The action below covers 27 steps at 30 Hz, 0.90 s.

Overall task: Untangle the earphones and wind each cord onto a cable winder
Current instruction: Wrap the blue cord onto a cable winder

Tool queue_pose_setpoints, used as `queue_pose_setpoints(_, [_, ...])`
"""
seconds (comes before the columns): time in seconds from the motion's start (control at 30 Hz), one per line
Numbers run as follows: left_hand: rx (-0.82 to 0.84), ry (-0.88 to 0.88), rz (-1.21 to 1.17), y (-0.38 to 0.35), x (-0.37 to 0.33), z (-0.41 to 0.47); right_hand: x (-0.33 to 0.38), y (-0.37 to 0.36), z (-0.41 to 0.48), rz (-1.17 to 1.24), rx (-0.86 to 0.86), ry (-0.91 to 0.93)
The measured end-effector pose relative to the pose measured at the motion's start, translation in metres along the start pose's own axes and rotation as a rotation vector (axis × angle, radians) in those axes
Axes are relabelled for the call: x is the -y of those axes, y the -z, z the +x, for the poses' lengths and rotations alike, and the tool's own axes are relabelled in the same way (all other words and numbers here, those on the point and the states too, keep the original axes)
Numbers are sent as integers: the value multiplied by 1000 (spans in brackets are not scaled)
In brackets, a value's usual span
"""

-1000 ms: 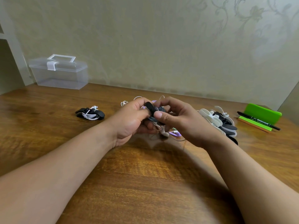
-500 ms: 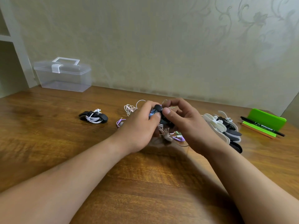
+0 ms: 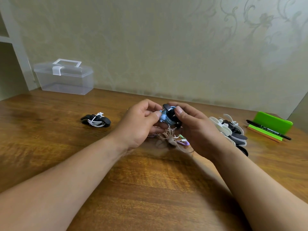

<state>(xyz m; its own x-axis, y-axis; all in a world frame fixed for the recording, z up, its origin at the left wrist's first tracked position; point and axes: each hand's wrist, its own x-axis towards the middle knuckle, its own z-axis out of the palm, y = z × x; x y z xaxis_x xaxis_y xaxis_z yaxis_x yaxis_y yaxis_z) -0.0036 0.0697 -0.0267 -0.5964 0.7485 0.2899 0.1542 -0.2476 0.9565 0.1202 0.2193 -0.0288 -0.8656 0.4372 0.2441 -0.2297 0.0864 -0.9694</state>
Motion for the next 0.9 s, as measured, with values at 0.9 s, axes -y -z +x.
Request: queue_pose_setpoints(0.9, [45,-263,416,9,1,-2,8,-2,-2,-140,-20,-2])
